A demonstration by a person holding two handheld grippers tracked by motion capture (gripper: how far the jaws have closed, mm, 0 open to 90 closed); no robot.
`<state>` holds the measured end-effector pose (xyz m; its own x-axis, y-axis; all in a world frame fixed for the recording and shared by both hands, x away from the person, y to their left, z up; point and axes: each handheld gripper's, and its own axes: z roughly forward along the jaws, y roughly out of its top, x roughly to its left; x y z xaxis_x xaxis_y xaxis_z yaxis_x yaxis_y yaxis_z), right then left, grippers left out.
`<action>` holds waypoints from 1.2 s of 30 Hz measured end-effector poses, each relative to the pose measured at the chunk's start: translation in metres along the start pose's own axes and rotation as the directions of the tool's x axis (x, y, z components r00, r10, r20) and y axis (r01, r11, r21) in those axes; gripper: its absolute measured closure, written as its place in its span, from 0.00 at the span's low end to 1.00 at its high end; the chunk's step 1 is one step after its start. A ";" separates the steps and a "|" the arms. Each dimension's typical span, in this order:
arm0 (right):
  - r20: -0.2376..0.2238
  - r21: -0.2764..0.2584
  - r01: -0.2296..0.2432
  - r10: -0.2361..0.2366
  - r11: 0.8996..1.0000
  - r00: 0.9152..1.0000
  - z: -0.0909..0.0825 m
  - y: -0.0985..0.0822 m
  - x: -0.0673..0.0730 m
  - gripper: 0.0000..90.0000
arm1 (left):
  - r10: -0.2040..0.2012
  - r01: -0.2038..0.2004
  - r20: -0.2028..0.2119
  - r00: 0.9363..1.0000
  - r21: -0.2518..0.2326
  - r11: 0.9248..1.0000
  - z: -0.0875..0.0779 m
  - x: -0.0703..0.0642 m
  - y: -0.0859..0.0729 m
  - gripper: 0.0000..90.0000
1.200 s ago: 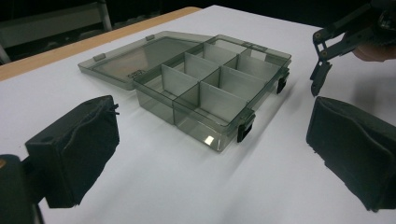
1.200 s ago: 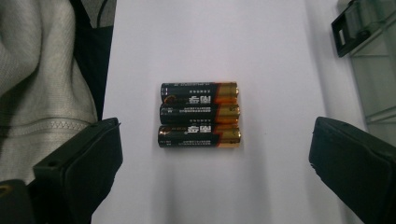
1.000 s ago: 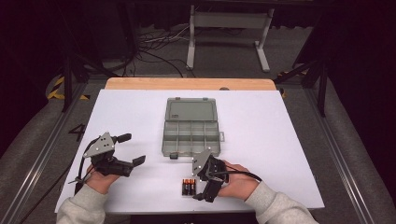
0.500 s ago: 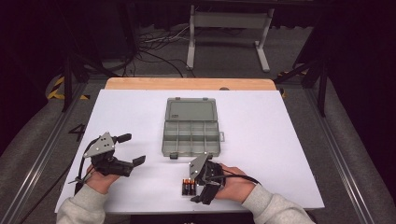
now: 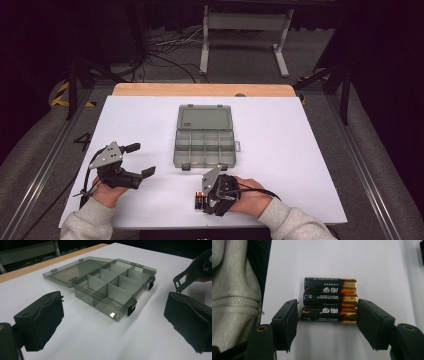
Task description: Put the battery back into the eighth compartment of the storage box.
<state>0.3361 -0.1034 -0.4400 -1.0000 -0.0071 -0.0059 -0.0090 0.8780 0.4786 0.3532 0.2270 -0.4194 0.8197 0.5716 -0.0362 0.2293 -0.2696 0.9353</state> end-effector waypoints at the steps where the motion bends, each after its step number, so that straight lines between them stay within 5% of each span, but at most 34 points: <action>1: 0.001 -0.001 0.000 0.000 1.000 1.000 0.000 0.000 0.000 0.43 | 0.000 0.000 0.000 1.000 0.000 1.000 0.000 0.000 0.000 0.03; 12: 0.009 -0.010 -0.003 0.003 1.000 1.000 -0.005 0.000 -0.001 0.46 | 0.001 -0.001 -0.001 1.000 -0.002 1.000 0.000 0.000 0.000 0.03; 36: 0.050 -0.099 0.012 -0.007 0.995 0.999 -0.064 0.012 -0.017 0.46 | -0.002 0.002 -0.006 1.000 -0.012 1.000 -0.002 0.001 0.000 0.03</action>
<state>0.3533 -0.1238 -0.3779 -0.9985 0.0107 -0.0534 -0.0212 0.8261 0.5631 0.3530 0.2289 -0.4187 0.8159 0.5771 -0.0358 0.2247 -0.2595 0.9392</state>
